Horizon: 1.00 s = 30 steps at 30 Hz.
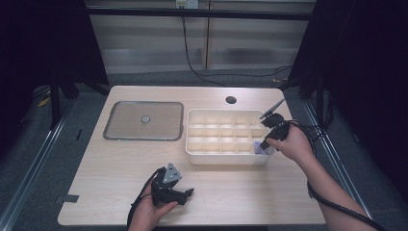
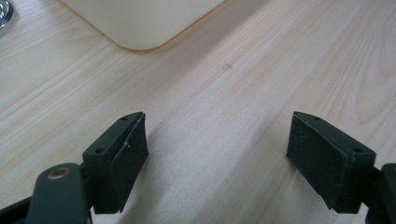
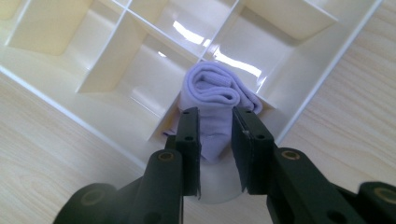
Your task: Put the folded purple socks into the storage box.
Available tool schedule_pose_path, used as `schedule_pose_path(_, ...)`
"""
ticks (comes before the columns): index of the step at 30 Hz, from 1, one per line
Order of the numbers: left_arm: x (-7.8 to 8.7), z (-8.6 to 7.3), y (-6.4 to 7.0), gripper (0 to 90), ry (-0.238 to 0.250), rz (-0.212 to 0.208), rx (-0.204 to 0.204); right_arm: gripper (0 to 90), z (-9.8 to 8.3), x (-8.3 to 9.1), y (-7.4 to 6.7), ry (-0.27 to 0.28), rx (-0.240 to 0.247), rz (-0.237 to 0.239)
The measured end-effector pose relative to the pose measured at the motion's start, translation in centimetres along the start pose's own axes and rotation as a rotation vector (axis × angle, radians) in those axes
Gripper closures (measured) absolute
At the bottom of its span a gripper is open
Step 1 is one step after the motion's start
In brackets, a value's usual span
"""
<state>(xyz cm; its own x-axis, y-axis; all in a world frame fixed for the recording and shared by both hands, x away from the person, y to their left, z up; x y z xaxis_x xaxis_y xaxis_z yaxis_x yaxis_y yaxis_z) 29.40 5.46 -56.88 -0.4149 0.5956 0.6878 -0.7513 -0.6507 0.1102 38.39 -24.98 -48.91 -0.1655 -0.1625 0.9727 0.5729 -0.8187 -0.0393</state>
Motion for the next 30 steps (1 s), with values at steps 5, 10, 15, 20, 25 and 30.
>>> schedule_pose_path(5, 0.0, 0.0, 0.1, 19.7, 0.008, -0.001, 0.007, 63.7, 0.5, 0.8, -0.3, 0.029, 0.011, 0.006)
schedule_pose_path(10, 0.1, -0.1, 0.0, 19.8, 0.000, 0.005, -0.006, 54.7, 0.8, 1.4, -1.0, 0.055, 0.036, 0.018)
schedule_pose_path(15, 0.1, -0.1, 0.0, 19.8, 0.000, 0.002, -0.002, 51.7, 0.8, 1.6, -1.7, 0.071, 0.065, 0.021)
schedule_pose_path(20, 0.1, -0.1, 0.0, 19.8, 0.000, 0.003, -0.004, 49.4, 0.4, 1.9, -2.0, 0.085, 0.068, 0.030)
schedule_pose_path(25, 0.1, -0.1, 0.0, 19.8, 0.000, 0.002, -0.003, 45.5, -0.2, 2.2, -2.4, 0.089, 0.073, 0.035)
schedule_pose_path(30, 0.1, -0.1, 0.0, 19.8, -0.001, 0.003, -0.004, 42.7, -0.6, 2.6, -2.8, 0.105, 0.069, 0.050)
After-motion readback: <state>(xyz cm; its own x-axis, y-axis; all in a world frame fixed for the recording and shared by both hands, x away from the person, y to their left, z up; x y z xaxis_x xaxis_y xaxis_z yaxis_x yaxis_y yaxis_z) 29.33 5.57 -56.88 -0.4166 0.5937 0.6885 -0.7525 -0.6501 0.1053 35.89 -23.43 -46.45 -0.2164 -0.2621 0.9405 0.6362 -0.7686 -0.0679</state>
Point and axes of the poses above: each handheld gripper's, and its own axes: x roughly backward along the jaws, z roughly out of its top, y roughly to its right, the point moved 9 cm from there along -x, roughly forward along the jaws, and after that the axes turned 7 degrees about x, right-handed, at the moved point
